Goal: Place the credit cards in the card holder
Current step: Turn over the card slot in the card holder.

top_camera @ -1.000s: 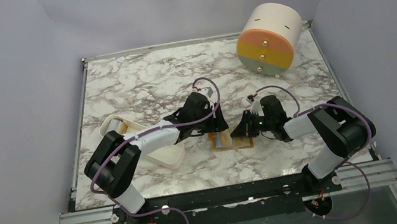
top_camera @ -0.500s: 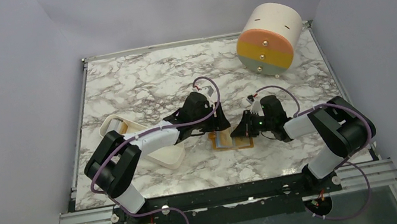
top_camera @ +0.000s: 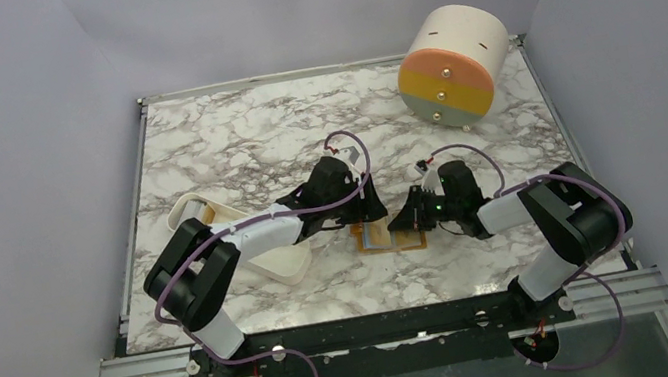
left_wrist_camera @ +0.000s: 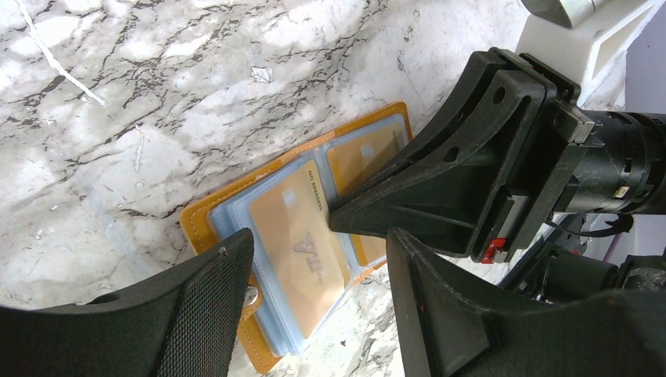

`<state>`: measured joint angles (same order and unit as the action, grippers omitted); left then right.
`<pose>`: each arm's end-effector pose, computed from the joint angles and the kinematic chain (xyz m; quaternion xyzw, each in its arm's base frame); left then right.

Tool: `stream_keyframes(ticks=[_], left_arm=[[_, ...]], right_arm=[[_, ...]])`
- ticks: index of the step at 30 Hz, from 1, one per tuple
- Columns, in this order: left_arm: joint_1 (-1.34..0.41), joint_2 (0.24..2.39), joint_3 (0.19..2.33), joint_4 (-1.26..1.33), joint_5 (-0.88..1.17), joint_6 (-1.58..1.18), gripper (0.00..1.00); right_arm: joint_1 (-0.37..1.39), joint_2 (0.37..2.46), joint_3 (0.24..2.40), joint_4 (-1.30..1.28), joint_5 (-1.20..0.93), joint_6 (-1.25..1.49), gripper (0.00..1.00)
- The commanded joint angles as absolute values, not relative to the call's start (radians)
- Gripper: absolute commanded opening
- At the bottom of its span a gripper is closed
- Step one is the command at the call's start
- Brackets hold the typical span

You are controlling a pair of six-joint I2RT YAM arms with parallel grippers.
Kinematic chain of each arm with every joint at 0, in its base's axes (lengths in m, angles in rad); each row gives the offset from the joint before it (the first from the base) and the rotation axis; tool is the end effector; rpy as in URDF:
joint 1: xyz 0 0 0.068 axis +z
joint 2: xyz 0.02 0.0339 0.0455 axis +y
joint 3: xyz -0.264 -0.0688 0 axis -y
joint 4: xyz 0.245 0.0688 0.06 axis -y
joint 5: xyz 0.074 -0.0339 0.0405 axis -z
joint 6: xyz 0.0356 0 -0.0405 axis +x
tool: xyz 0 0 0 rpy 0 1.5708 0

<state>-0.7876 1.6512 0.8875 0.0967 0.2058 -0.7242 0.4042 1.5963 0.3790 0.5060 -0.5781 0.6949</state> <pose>0.2384 -0.2497 0.1832 0.0732 0.8930 -0.3652 0.2527 0.2190 0.1148 0.1006 0.0087 0.8794 0.4296 0.2052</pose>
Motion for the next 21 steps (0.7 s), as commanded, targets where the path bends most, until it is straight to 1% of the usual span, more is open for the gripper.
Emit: stream_keyframes(ticks=[1, 8, 13, 21], left_arm=[[-0.79, 1.656, 0.875, 0.129, 0.228, -0.724, 0.65], [-0.79, 1.637, 0.873, 0.122, 0.227, -0.733, 0.65], [-0.79, 1.609, 0.887, 0.059, 0.163, -0.695, 0.65], [-0.789, 1.631, 0.877, 0.093, 0.202, -0.71, 0.65]], right_arm=[[0.407, 1.613, 0.336, 0.432, -0.527, 0.673, 0.05], [0.409, 1.615, 0.339, 0.429, -0.525, 0.678, 0.05], [0.41, 1.612, 0.338, 0.426, -0.524, 0.675, 0.05], [0.413, 1.615, 0.335, 0.437, -0.525, 0.684, 0.05]])
